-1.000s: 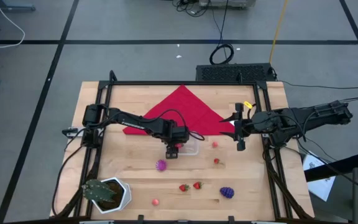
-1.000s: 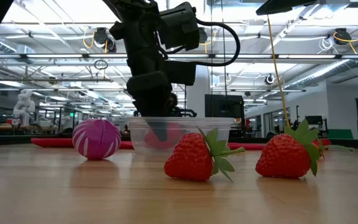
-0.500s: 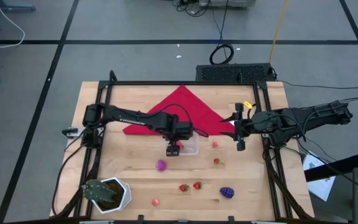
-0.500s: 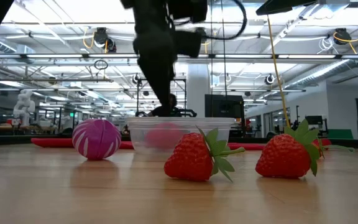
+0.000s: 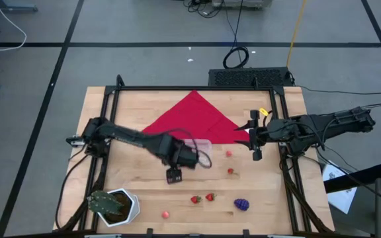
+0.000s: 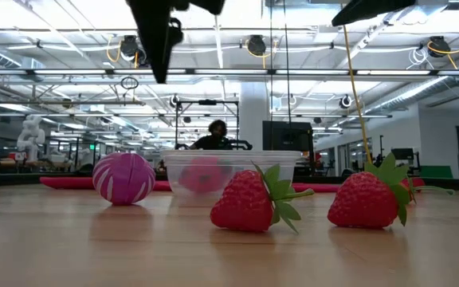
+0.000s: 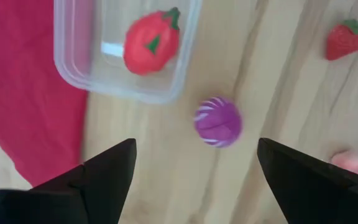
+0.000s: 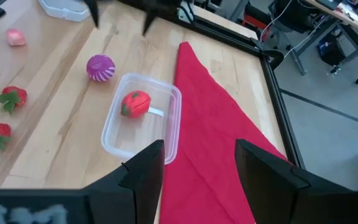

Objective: Pick and placing Produce into tupperware
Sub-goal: Put the red onion in the transparent bin

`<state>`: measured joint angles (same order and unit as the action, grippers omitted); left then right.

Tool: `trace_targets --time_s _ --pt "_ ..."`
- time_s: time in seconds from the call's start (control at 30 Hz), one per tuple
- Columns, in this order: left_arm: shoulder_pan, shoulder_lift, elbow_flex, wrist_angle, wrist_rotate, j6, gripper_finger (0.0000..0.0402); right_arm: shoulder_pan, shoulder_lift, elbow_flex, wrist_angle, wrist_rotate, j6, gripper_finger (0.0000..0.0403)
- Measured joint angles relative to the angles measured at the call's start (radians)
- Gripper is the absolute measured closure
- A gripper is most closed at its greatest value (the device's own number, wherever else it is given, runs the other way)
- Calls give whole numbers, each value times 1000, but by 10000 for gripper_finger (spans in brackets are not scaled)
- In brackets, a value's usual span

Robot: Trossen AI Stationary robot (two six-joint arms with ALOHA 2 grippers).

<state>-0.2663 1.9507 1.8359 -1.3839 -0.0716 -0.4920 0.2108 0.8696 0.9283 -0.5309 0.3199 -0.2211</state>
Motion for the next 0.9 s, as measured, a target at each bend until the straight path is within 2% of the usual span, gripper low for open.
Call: trace_targets --time_s 0.27,0.47,0.67,0.9 --pt "-110 -4 0 0 -73 -380 62 0 0 0 -6 -3 0 216" --pt "-148 -4 0 0 -103 -635 61 0 0 0 -6 -4 33 216" --pt "-159 10 0 -1 -104 -781 61 0 0 0 -6 -6 45 216" --pt "-153 85 -2 -5 -48 -812 62 0 0 0 -10 -7 45 216"
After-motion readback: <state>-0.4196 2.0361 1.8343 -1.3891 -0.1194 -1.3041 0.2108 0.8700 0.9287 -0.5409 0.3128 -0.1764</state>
